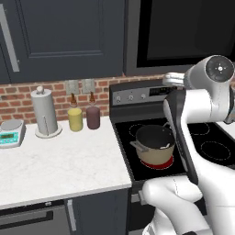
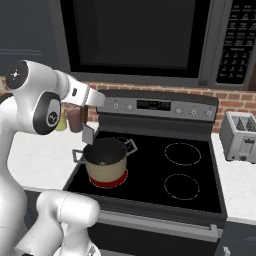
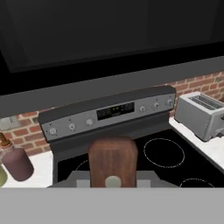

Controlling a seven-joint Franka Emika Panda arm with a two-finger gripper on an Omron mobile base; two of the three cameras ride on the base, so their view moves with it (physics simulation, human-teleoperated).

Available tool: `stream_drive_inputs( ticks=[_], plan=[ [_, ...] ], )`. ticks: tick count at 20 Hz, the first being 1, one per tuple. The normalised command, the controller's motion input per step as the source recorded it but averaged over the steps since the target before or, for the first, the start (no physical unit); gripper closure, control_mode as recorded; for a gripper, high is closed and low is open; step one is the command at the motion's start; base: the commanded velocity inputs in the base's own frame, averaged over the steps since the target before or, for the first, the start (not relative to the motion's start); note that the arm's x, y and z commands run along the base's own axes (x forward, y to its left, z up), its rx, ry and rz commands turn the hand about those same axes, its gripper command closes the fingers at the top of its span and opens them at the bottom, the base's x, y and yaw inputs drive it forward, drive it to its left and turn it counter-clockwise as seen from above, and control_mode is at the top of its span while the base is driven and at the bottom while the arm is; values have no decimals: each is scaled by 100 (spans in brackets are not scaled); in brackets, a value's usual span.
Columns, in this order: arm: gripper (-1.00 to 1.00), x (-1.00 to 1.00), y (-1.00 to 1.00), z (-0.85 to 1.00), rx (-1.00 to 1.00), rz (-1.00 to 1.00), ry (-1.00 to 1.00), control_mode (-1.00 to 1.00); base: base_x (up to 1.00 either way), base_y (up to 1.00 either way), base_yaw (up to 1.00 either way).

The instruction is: Put the potato and garlic in the pot. Retrieve the spatula and lightly stir the vegetables in the pot.

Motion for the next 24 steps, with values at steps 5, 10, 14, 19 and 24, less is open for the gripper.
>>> stream_drive_inputs(
  ticks=[5,10,14,19,24],
  plan=[
    [100,0,0,0,0,0,0,100,76,30,0],
    [100,31,0,-12,-9,17,-6,-100,0,0,0],
    [100,38,-5,-46,-9,39,-5,-100,0,0,0],
    [100,31,0,-52,-10,38,-8,-100,0,0,0],
    [100,34,0,-53,-9,27,0,-100,0,0,0]
  ],
)
